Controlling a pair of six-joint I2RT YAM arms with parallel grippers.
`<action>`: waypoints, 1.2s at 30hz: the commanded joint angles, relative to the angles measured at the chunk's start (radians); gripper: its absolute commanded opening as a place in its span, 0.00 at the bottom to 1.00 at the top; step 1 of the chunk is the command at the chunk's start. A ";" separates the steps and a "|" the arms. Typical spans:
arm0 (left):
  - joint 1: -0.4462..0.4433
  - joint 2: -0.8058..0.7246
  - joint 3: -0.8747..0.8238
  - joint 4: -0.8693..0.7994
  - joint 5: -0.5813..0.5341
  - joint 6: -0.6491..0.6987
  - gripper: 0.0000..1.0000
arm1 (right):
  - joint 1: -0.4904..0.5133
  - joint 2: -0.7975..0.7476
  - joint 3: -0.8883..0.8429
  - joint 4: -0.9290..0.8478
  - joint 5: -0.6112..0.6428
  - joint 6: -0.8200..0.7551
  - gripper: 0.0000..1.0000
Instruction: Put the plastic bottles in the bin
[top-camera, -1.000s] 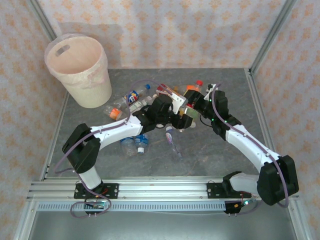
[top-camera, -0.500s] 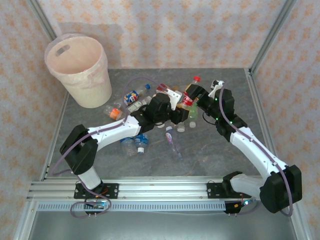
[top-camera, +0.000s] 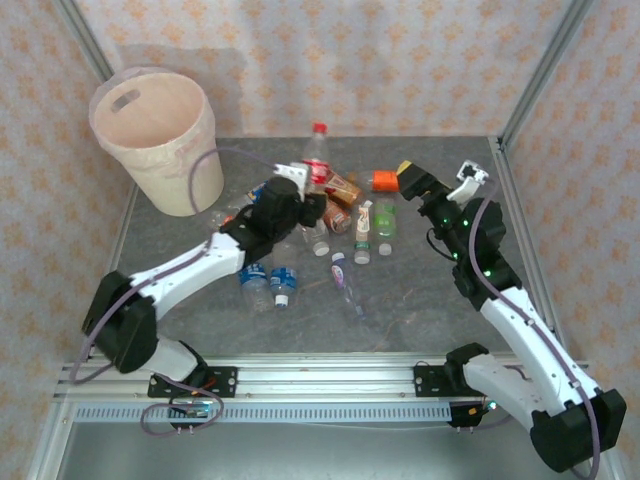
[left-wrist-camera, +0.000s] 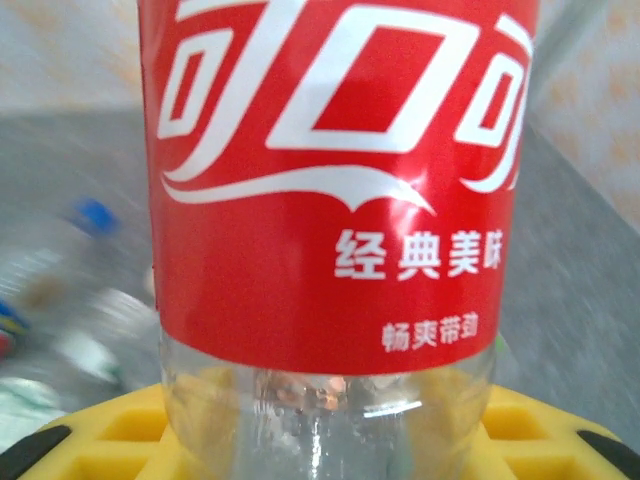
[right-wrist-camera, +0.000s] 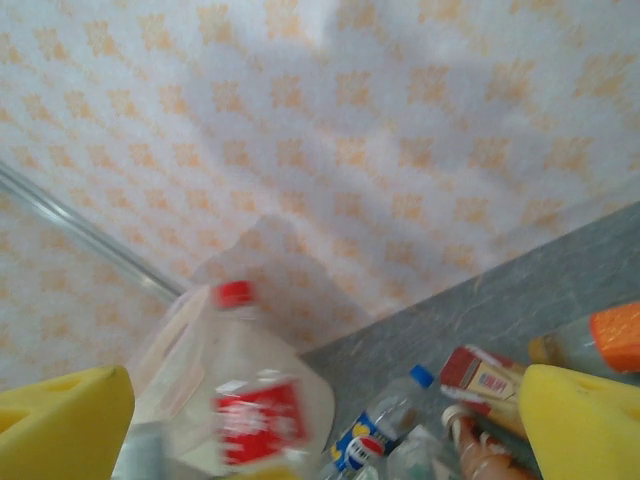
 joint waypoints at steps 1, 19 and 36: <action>0.021 -0.107 0.084 -0.060 -0.276 0.134 0.38 | 0.000 -0.026 -0.077 0.034 0.129 -0.050 0.99; 0.596 0.042 0.507 0.066 -0.285 0.221 0.39 | -0.002 -0.040 -0.154 0.069 0.108 -0.041 0.99; 0.758 0.370 0.703 -0.141 0.094 -0.025 0.39 | -0.001 -0.039 -0.166 0.044 0.124 -0.042 0.99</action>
